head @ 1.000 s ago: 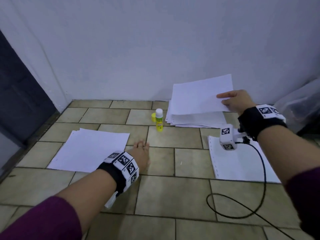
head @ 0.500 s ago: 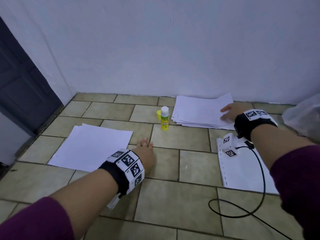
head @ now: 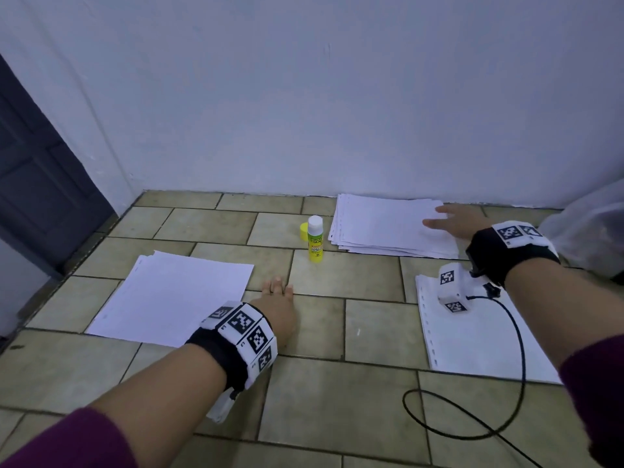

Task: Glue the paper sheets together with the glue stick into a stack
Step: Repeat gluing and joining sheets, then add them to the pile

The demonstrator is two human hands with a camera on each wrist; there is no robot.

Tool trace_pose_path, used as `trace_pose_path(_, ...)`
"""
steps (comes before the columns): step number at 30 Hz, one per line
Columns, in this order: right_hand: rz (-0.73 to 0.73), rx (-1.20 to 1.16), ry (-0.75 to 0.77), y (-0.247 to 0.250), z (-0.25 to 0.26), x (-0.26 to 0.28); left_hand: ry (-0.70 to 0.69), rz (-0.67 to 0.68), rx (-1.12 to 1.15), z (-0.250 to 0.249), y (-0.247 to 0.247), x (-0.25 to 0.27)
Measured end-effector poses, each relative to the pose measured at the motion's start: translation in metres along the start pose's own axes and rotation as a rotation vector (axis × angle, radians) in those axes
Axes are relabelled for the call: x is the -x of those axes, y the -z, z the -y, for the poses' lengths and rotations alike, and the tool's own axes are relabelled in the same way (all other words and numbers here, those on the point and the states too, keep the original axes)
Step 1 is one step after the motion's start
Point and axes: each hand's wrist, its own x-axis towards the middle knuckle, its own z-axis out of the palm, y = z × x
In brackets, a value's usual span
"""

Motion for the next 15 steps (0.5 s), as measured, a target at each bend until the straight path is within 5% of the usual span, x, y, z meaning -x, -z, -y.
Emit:
trace_pose_path(8, 0.272, 0.416, 0.103, -0.009, 0.001, 0.125, -0.042, -0.072, -0.006, 0.003, -0.003, 0.009)
trace_pose_path(15, 0.352, 0.561, 0.115, -0.045, -0.016, 0.158, -0.081, -0.183, -0.107, 0.006, -0.005, 0.016)
